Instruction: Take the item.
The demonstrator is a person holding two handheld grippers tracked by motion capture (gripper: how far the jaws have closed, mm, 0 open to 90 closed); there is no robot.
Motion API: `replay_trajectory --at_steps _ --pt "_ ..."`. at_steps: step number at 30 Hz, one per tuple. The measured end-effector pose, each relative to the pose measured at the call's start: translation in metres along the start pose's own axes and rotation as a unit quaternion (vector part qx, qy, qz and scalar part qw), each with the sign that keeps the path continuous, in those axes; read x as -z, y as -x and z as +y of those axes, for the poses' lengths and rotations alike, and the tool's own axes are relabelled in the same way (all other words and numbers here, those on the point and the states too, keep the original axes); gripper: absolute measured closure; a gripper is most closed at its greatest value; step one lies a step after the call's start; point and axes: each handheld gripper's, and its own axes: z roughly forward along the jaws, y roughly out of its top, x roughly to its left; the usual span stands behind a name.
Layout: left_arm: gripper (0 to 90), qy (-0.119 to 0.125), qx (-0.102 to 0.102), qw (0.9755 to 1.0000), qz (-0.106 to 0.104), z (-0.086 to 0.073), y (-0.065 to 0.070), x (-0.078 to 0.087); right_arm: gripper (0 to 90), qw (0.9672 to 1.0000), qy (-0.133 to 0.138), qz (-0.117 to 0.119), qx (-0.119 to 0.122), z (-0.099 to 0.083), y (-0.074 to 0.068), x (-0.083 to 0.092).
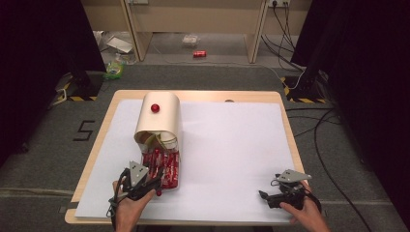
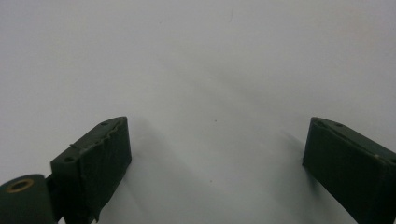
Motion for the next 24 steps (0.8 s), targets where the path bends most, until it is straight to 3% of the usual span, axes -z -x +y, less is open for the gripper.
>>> replay_trajectory --at_steps 11,15,24 --pt "59.9 -0.001 -0.008 1.0 -0.006 -0.004 0.002 -0.002 8.2 1.0 0.0 0.0 0.0 0.0 0.0 0.0" --pt "67.9 -0.008 -0.032 0.9994 0.009 -0.003 0.006 -0.005 8.2 1.0 -0.001 0.0 0.0 0.0 0.0 0.0" --pt "73.8 -0.012 -0.007 0.9998 0.011 -0.003 0.001 -0.011 8.2 1.0 -0.001 -0.001 0.0 0.0 0.0 0.0"
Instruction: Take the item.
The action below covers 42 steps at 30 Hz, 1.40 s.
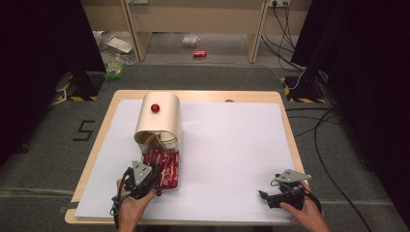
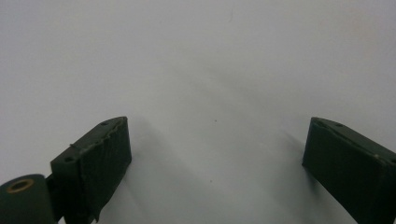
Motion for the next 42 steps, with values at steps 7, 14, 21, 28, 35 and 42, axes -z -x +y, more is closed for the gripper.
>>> replay_trajectory --at_steps 7,14,21,28,35,42 --pt "82.3 0.002 0.0 1.0 0.005 0.003 0.0 0.001 8.2 1.0 0.0 0.0 0.0 0.0 0.0 0.0" --pt "83.7 0.0 -0.005 1.0 -0.003 0.006 -0.003 0.007 8.2 1.0 0.0 0.0 0.0 0.0 0.0 0.0" --pt "83.7 -0.004 -0.006 0.9999 -0.013 0.008 -0.005 0.017 8.3 1.0 0.0 0.0 0.0 0.0 0.0 0.0" --pt "83.7 -0.008 -0.008 0.9997 -0.023 0.008 -0.008 0.026 8.3 1.0 0.0 0.0 0.0 0.0 0.0 0.0" --pt "83.9 -0.01 -0.011 0.9993 -0.034 0.01 -0.005 0.03 8.3 1.0 0.0 0.0 0.0 0.0 0.0 0.0" --pt "84.1 -0.01 -0.016 0.9993 -0.031 0.009 -0.006 0.04 8.3 1.0 0.0 0.0 0.0 0.0 0.0 0.0"
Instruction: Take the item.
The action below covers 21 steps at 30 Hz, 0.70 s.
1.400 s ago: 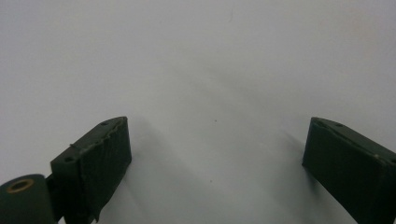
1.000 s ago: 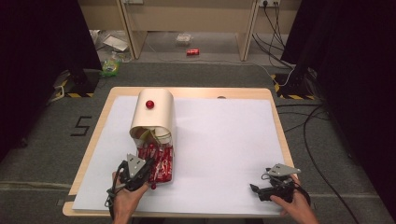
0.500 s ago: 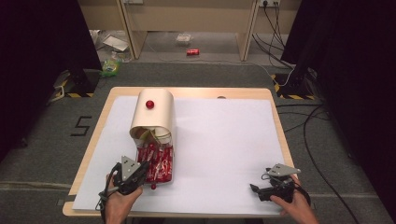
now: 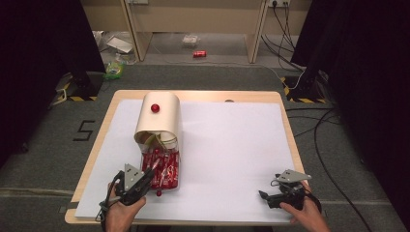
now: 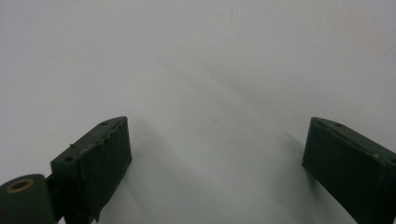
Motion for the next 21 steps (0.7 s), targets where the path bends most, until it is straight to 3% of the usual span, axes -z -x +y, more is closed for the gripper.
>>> replay_trajectory --at_steps 15,21 --pt "84.0 0.0 -0.002 1.0 0.001 -0.008 0.0 0.027 8.3 1.0 0.0 0.0 0.0 0.0 0.0 0.0" --pt "84.1 0.006 0.002 0.9999 0.011 -0.014 -0.003 0.035 8.3 1.0 0.0 0.0 0.0 0.0 0.0 0.0"
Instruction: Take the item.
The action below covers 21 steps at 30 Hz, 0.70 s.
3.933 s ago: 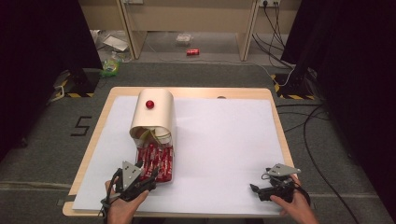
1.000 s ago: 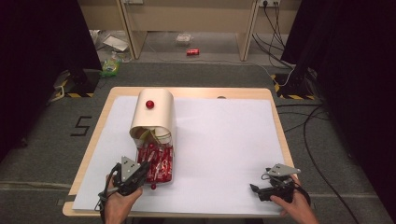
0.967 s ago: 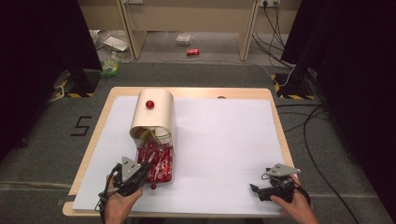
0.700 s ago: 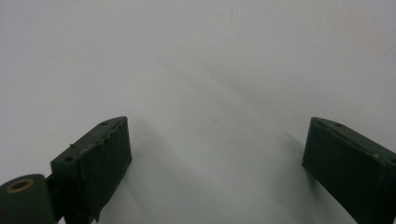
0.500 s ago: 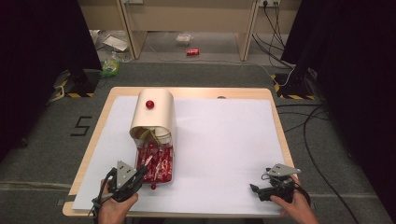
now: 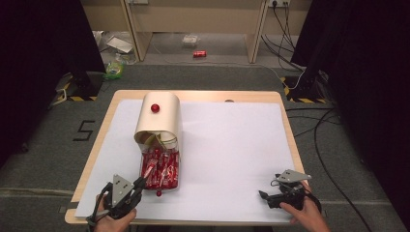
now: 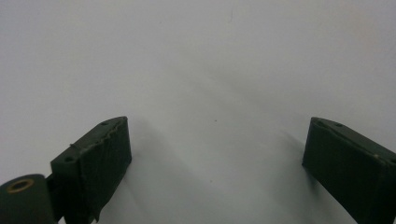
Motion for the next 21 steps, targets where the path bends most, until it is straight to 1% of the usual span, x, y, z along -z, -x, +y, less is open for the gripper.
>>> replay_trajectory --at_steps 7,8,15,21 --pt "84.1 0.007 0.003 0.9999 0.009 0.001 -0.008 0.01 8.3 1.0 0.0 0.0 0.0 0.0 0.0 0.0" --pt "84.1 0.009 0.005 0.9999 0.012 0.001 -0.009 0.013 8.3 1.0 0.0 0.0 0.0 0.0 0.0 0.0" --pt "84.1 0.006 0.007 0.9998 0.015 -0.003 -0.011 0.014 8.3 1.0 0.0 0.0 0.0 0.0 0.0 0.0" --pt "84.0 0.009 0.011 0.9996 0.024 -0.002 -0.018 0.02 8.3 1.0 0.0 0.0 -0.001 0.0 0.0 0.0"
